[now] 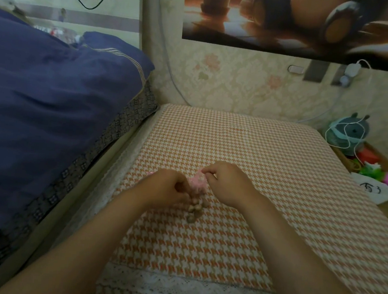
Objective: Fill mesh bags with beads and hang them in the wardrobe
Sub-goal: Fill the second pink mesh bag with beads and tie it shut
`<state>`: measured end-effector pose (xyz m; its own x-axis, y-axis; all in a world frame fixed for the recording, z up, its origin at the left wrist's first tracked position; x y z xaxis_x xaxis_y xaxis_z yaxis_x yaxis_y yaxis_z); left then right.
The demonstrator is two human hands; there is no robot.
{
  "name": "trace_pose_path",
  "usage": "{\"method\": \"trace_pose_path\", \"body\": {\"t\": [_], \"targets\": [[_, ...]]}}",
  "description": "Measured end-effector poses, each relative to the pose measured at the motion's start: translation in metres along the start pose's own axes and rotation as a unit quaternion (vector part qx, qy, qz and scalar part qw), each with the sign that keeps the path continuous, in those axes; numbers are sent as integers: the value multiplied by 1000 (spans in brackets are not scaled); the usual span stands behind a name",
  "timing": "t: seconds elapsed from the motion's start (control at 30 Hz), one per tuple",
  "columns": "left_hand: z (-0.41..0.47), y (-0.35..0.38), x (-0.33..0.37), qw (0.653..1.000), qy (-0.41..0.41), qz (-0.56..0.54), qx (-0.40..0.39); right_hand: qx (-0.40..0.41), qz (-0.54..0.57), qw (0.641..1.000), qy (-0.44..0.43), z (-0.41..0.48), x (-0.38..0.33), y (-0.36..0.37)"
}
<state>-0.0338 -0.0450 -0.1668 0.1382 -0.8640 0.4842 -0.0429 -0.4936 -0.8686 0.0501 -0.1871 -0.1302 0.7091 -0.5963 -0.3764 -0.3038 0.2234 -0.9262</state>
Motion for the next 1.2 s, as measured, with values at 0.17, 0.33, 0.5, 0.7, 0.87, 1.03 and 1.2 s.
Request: {"method": "trace_pose_path", "body": {"t": [0.17, 0.33, 0.5, 0.7, 0.87, 1.03, 1.2], "targets": [[-6, -34, 13, 980, 37, -116, 156, -6, -4, 1000, 9, 0, -3, -1], [7, -29, 28, 973, 60, -112, 192, -12, 0, 1000, 8, -1, -4, 1], [22, -18, 29, 982, 39, -60, 176, -14, 9, 1000, 27, 0, 5, 1], [24, -14, 20, 989, 5, -80, 124, -19, 18, 1000, 16, 1, 4, -1], [23, -17, 18, 990, -8, -74, 124, -20, 21, 999, 16, 2, 1, 0], [11, -20, 24, 984, 28, -75, 158, -12, 17, 999, 25, 0, 2, 1], [-4, -4, 14, 998, 27, -33, 43, -3, 17, 1000, 20, -4, 0, 1]]}}
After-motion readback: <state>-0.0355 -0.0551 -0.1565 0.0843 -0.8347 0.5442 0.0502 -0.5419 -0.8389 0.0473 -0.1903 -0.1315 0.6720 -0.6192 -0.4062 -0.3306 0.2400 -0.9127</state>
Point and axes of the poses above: each hand's wrist, its own z-axis towards the middle knuckle, its own y-axis out of the palm, x = y × z, the point moved 5 cm from there along z, towards the middle knuckle, and after that the axes turned 9 degrees about -x, right-handed, at the moved point
